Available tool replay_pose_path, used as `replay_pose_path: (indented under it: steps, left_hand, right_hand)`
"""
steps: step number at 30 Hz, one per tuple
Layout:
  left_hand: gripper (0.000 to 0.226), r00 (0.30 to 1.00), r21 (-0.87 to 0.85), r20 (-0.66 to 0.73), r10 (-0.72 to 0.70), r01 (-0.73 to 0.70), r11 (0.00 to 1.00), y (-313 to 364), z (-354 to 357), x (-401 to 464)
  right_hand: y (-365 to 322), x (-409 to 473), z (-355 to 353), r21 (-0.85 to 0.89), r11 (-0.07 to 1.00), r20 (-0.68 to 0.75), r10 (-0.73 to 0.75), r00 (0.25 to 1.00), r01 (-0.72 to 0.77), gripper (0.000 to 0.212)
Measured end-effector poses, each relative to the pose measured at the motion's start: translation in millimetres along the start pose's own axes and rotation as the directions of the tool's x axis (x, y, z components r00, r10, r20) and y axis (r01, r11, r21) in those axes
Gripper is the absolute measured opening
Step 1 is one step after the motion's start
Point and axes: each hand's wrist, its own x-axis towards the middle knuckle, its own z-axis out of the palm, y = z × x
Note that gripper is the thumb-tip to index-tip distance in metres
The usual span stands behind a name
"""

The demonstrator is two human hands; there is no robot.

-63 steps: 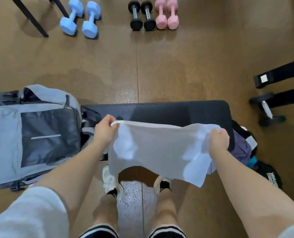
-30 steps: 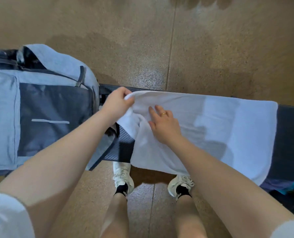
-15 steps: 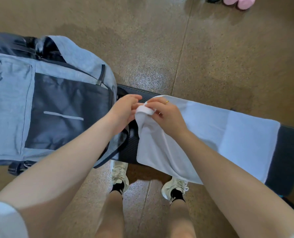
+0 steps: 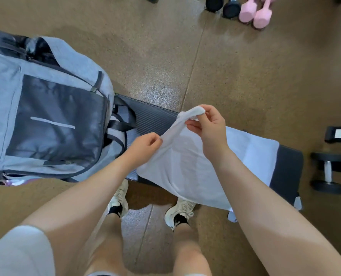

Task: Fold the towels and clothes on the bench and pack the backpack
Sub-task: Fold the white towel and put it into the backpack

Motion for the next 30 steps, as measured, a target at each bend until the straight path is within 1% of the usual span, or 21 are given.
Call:
replay_pose_path:
  steps: [2,3,5,6,7,9,10,12,14,16,18,21,23,25,27,29,30]
  left_hand:
    - [0.03,0.999,0.015,0.022,0.036,-0.037,0.999,3,4,-11]
    - [0.03,0.999,-0.006,-0.013,0.043,-0.043,0.999,5,4,-16]
    - [0.027,0.989,-0.031,-0.139,0.055,-0.06,0.998,6,0,-27]
    - [0.025,0.981,-0.01,-0.183,0.066,-0.069,0.998,5,-6,-34]
    - [0.023,0.978,0.032,-0.196,0.075,-0.07,0.997,3,-13,-40]
    - [0.02,0.983,0.136,-0.169,0.067,-0.044,0.99,-4,-29,-52]
    - [0.019,0.986,0.161,-0.157,0.051,-0.025,0.987,-9,-38,-58]
    - [0.018,0.983,0.154,-0.179,0.033,-0.005,0.988,-19,-54,-70]
    - [0.021,0.964,0.148,-0.261,0.051,-0.013,0.989,-25,-69,-80]
    - [0.02,0.934,0.107,-0.353,0.056,-0.019,0.994,-31,-82,-89]
    - [0.018,0.915,0.043,-0.401,0.048,-0.034,0.998,-41,-97,-95]
    - [0.014,0.906,-0.019,-0.423,0.012,-0.022,1.0,-63,-124,-100]
    - [0.012,0.884,-0.058,-0.466,-0.034,0.008,0.998,-81,-145,-101]
    - [0.013,0.844,-0.104,-0.529,-0.089,0.039,0.994,-99,-166,-102]
    - [0.013,0.82,-0.152,-0.56,-0.117,0.038,0.988,-112,-186,-103]
    - [0.013,0.824,-0.196,-0.553,-0.119,0.01,0.981,-121,-202,-105]
    - [0.012,0.835,-0.208,-0.538,-0.113,-0.002,0.978,-125,-207,-106]
  right_hand:
    - [-1,-4,-15,0.06,0.998,-0.069,0.038,0.997,-0.034,0.015]
    - [-1,-5,-22,0.079,0.996,-0.097,0.052,0.994,-0.045,0.015]
    - [-2,-10,-31,0.099,0.994,-0.12,0.068,0.99,-0.056,0.015]
    - [-4,-13,-32,0.102,0.993,-0.119,0.07,0.99,-0.058,0.014]
    - [-6,-14,-32,0.104,0.993,-0.118,0.073,0.99,-0.06,0.014]
    - [-14,-13,-26,0.106,0.993,-0.122,0.064,0.99,-0.051,0.011]
    - [-18,-11,-20,0.089,0.995,-0.119,0.048,0.992,-0.037,0.009]
    - [-26,-5,-3,-0.016,1.0,-0.097,-0.003,0.995,0.001,0.007]
    - [-30,2,20,-0.141,0.99,-0.073,-0.042,0.996,0.032,0.01]
    - [-31,5,48,-0.21,0.977,-0.04,-0.055,0.998,0.045,0.016]
    - [-32,9,81,-0.217,0.975,0.016,-0.051,0.999,0.054,0.022]
    - [-32,15,135,-0.214,0.974,0.097,-0.05,0.994,0.07,0.023]
    - [-31,19,171,-0.227,0.971,0.148,-0.045,0.988,0.078,0.021]
    - [-28,22,203,-0.173,0.985,0.17,0.008,0.985,0.022,0.02]
    - [-28,20,230,0.001,0.993,0.158,0.116,0.981,-0.117,0.021]
    - [-29,19,249,0.135,0.965,0.168,0.202,0.965,-0.226,0.025]
    - [-28,19,255,0.14,0.956,0.175,0.232,0.957,-0.257,0.033]
